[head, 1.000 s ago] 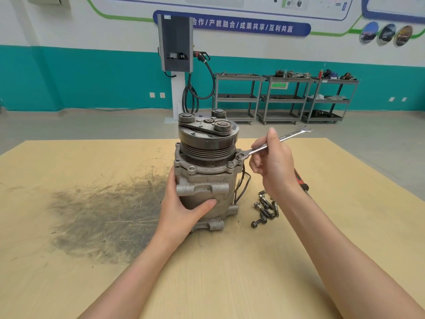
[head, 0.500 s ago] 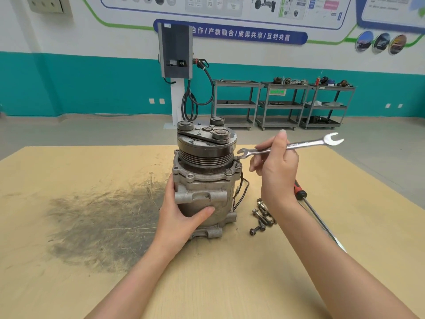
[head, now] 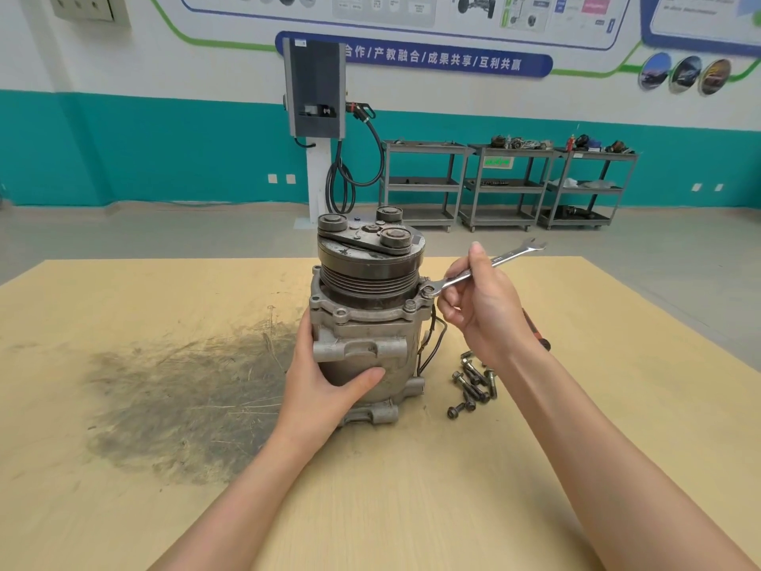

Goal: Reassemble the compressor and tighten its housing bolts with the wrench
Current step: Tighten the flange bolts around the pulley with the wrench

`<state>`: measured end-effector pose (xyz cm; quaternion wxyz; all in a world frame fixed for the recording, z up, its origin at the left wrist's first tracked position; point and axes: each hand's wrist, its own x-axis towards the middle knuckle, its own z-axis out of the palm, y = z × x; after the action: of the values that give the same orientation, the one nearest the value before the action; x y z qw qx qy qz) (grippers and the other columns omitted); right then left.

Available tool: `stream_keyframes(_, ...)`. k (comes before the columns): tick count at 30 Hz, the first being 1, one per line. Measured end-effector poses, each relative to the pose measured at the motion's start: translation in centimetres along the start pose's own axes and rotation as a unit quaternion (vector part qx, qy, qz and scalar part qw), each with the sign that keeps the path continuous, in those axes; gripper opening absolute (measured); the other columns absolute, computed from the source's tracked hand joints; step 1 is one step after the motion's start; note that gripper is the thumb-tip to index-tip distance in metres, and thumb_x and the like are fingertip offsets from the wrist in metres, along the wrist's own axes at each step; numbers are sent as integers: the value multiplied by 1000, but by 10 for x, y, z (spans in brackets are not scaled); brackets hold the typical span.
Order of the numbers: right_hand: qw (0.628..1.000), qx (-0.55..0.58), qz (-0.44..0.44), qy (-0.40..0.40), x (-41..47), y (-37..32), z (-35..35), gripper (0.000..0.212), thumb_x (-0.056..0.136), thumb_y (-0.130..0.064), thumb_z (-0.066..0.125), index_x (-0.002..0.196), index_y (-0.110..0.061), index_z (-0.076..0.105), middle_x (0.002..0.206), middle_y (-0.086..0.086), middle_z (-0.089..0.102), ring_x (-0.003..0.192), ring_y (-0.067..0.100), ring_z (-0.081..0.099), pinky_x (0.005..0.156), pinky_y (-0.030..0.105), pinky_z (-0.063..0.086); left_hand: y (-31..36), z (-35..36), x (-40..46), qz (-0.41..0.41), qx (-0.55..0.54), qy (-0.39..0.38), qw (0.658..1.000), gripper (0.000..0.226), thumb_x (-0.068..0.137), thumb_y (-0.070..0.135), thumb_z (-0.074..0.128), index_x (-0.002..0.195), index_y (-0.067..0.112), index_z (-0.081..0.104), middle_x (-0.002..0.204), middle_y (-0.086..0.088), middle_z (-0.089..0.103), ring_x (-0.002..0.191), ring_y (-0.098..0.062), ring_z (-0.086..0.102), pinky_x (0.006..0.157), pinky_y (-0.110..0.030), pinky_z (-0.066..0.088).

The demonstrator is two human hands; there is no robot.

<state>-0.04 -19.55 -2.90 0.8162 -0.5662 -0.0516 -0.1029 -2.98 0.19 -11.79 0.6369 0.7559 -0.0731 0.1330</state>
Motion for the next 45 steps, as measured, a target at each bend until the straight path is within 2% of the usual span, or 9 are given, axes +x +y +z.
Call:
stream_keyframes(7,961,-130,-217,114,-14,15,11,51,105,-37,32,66,-18,58,44,-5,46,40,10,43,41,22,36,-1,-1,0,-10,2,0,1000,113,50,56,83,147,29,33,137,8,58,130,-10,52,111,-44,43)
stream_keyframes(11,907,-223,-343,101,-22,15,19,39,99,-37,36,68,-22,53,51,-6,46,46,19,45,46,34,36,0,0,0,-9,2,1,1000,114,50,57,83,148,29,32,138,7,57,131,-11,52,112,-44,42)
stream_keyframes(13,890,-261,-364,86,-24,14,23,37,100,-35,35,69,-23,53,51,-12,45,45,17,45,44,38,36,0,0,1,-9,1,1,1000,114,51,56,84,148,27,33,138,5,58,131,-13,52,112,-45,43)
stream_keyframes(16,923,-194,-325,66,-22,6,23,40,102,-36,33,68,-26,53,45,-6,46,41,12,44,40,31,37,-1,0,1,-8,2,-2,1000,113,51,56,84,148,26,33,138,5,58,131,-13,52,111,-46,43)
stream_keyframes(21,984,-48,-154,80,-4,-9,6,51,108,-37,28,68,-14,50,39,-3,40,35,13,40,39,19,32,-1,0,1,-8,2,-2,1000,114,50,57,83,148,29,32,139,7,57,131,-11,51,113,-43,41)
stream_keyframes(27,999,-14,-27,17,1,-3,0,48,105,-43,32,74,-12,50,42,-1,41,36,12,41,39,20,30,-2,0,0,-7,1,2,1000,114,50,56,82,149,33,30,138,10,57,131,-8,51,113,-42,41)
stream_keyframes(35,999,4,31,11,-2,-3,2,45,103,-47,36,77,-13,51,46,1,44,40,12,43,39,18,37,-1,0,0,-4,-3,2,1000,113,50,56,83,148,33,31,138,9,58,131,-9,51,113,-43,41)
stream_keyframes(39,987,-91,-115,59,-7,6,6,51,107,-37,28,70,-15,54,42,-2,46,38,11,42,40,20,34,-1,0,0,-5,-1,2,1000,113,50,57,84,148,35,31,138,11,58,130,-8,51,113,-43,42)
stream_keyframes(45,905,-251,-338,64,-22,9,18,38,101,-33,34,70,-18,51,50,-10,45,44,14,44,45,30,35,-1,1,1,-3,0,5,1000,115,50,57,84,149,29,32,139,8,57,131,-11,51,112,-44,42)
